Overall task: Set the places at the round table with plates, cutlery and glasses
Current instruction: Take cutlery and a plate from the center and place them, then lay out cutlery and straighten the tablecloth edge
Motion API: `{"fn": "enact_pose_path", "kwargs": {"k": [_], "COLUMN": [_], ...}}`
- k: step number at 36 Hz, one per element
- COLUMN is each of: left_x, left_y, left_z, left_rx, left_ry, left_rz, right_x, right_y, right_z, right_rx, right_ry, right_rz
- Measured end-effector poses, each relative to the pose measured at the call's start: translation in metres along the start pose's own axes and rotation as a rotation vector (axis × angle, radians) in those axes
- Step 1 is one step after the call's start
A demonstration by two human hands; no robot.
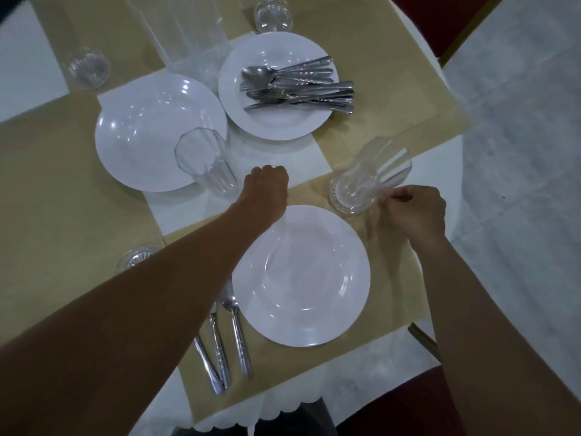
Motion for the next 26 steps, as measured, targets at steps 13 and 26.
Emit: {"fn": "enact_pose_path", "kwargs": {"k": [13, 26], "left_x": [-0.001, -0.002], "left_y": [-0.001, -0.002], "left_z": [0.009, 0.006], "left_rx": [-0.015, -0.029], "left_ry": [0.006, -0.004], "left_rz": [-0.007, -0.016], "right_x": [0.002, 0.0], "right_y": [0.003, 0.006], "right_z": [0.014, 0.014], "right_rx": [-0.007, 0.004], "right_ry": [-0.002, 0.016], "right_rz": [-0.03, -0.041]}}
Point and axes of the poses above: each hand's wrist, its own z-axis towards the middle knuckle, its own x-axis out of the palm, y = z × x, the point moved 1 cm from there along z, towards the middle knuckle, and after that the axes turned 14 degrees about -x, right-handed, at the moved point
